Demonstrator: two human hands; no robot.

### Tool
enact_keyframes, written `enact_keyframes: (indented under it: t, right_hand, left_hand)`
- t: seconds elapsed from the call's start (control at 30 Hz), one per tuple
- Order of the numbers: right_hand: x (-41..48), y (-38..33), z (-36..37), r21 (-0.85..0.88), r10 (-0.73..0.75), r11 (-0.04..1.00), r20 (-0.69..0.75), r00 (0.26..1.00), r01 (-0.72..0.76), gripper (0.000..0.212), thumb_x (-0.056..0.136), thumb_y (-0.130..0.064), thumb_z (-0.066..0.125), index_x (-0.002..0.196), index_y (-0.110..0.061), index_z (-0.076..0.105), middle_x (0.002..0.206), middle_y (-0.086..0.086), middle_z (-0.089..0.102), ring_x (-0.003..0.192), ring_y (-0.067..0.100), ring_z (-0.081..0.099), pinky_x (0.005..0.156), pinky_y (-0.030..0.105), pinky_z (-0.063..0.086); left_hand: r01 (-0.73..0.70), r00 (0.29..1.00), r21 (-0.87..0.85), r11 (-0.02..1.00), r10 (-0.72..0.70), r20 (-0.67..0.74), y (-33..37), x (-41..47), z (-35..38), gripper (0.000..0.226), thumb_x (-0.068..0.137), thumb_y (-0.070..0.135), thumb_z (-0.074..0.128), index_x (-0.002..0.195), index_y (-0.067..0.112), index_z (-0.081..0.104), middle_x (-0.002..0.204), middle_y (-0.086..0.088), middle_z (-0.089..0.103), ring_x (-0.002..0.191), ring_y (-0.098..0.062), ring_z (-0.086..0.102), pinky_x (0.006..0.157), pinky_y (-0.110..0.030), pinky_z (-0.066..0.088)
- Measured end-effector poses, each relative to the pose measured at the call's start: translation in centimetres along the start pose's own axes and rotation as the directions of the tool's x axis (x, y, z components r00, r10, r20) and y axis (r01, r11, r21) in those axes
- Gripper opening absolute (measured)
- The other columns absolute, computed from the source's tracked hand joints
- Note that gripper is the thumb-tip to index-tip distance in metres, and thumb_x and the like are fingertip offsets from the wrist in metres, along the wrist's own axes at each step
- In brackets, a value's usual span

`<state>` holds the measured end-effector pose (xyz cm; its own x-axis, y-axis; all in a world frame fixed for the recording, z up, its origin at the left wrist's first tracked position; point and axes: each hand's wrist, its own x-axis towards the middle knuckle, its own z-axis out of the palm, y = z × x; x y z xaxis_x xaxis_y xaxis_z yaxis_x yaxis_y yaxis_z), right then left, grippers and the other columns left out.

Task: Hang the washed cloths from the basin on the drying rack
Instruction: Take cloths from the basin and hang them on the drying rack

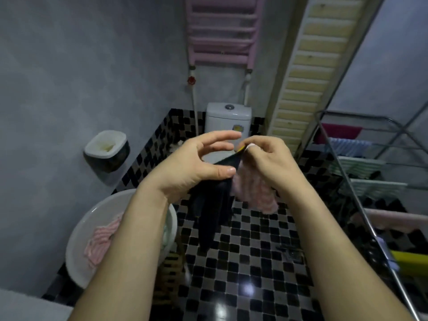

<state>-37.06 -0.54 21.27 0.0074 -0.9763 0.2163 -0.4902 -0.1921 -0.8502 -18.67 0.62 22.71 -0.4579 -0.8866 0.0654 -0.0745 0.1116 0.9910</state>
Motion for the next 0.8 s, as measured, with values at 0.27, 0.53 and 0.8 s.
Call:
enact_keyframes:
  t: [0.27,0.53,0.8]
  right_hand:
    - [-8.2,1.8,-8.6,0.713,0.2,0.644,0.192,0.961,-0.277,0.02,0.07,-0.021,0.048,0.062,-0.006,0.058,0.057,0.008,0.057,0.05,0.017,0.053,0.05,0.023,0.044]
    - [-17.6,4.3,-15.7,0.532,0.081,0.837,0.115,0.99,-0.13,0.03,0.085,0.002,0.065,0.065,-0.012,0.047,0.063,0.0,0.052,0.063,0.009,0.053,0.061,0.019,0.044]
    - [-23.6,5.0,-20.0,0.201,0.241,0.949,0.035,0.97,-0.243,0.032,0.073,-0.001,0.066,0.097,-0.019,0.057,0.095,0.006,0.059,0.083,0.02,0.058,0.076,0.041,0.05]
  left_hand:
    - [0.041,0.996,-0.073,0.996,-0.035,0.077,-0.4,0.2,10.7,0.032,0.097,0.016,0.052,0.127,0.019,0.06,0.119,0.003,0.067,0.074,-0.006,0.065,0.065,-0.015,0.049]
    - [0.147,0.897,-0.016,0.989,-0.127,0.424,-1.7,-0.3,21.6,0.04,0.088,0.057,0.051,0.108,0.03,0.073,0.118,0.005,0.069,0.118,-0.01,0.059,0.104,-0.031,0.039]
    - [-0.053,0.946,-0.228,0.972,0.122,0.299,-0.8,-1.7,26.6,0.023,0.072,0.026,0.078,0.076,0.016,0.057,0.076,-0.01,0.055,0.07,-0.018,0.056,0.063,-0.029,0.046]
